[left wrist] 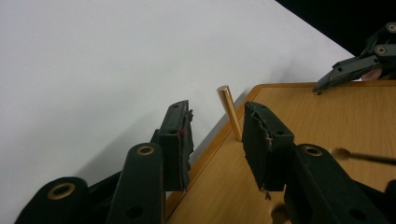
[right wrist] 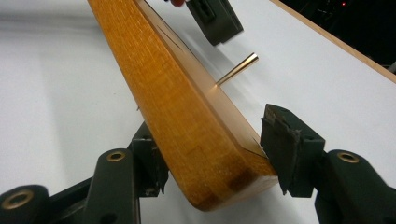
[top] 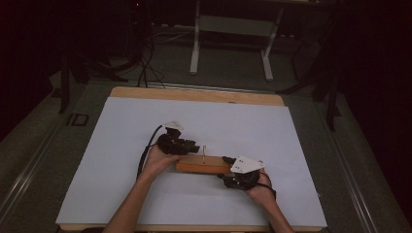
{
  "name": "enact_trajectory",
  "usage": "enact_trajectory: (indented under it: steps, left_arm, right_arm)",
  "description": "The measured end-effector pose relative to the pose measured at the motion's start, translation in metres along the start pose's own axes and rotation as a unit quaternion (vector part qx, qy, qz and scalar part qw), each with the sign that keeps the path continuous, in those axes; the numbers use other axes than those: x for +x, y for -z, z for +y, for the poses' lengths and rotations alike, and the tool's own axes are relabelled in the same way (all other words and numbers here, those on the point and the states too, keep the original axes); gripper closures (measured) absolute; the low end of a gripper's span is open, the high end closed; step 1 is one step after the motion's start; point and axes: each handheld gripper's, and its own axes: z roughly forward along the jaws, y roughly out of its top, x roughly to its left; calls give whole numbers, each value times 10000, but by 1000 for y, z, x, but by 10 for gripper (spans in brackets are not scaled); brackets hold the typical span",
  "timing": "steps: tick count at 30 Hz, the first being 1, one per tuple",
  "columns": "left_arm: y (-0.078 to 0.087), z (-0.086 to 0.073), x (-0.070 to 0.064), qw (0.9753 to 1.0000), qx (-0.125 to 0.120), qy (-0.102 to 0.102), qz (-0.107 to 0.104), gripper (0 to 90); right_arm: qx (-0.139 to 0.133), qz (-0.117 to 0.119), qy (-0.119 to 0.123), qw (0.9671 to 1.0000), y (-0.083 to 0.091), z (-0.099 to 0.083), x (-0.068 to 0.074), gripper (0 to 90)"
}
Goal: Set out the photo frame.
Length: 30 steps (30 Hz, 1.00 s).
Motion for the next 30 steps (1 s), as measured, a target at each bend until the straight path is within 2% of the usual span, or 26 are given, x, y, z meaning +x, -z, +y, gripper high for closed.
enact_trajectory:
  steps: [5, 11, 13, 18, 27, 30]
  left_arm:
    - [14, -6, -3, 9994, -136, -184, 266, 606]
    - [30, -18, -6, 9977, -370, -247, 506, 603]
    - [35, -22, -6, 9968, -398, -276, 629, 595]
    - [42, -31, -9, 9952, -486, -365, 773, 595]
    - [49, -40, -21, 9898, -519, -693, 1129, 552]
    - [54, -44, -22, 9884, -593, -697, 1208, 540]
  right_arm:
    - [-1, 18, 1, 10000, 0, 0, -1, 443]
    - [4, 24, 1, 10000, 0, 0, -1, 445]
    - [3, 28, 4, 10000, 0, 0, -1, 445]
    - [2, 27, -6, 10000, 1, 0, -1, 447]
    - [-15, 8, -40, 10000, 1, 1, -3, 450]
    - [-1, -1, -35, 10000, 2, 1, -3, 453]
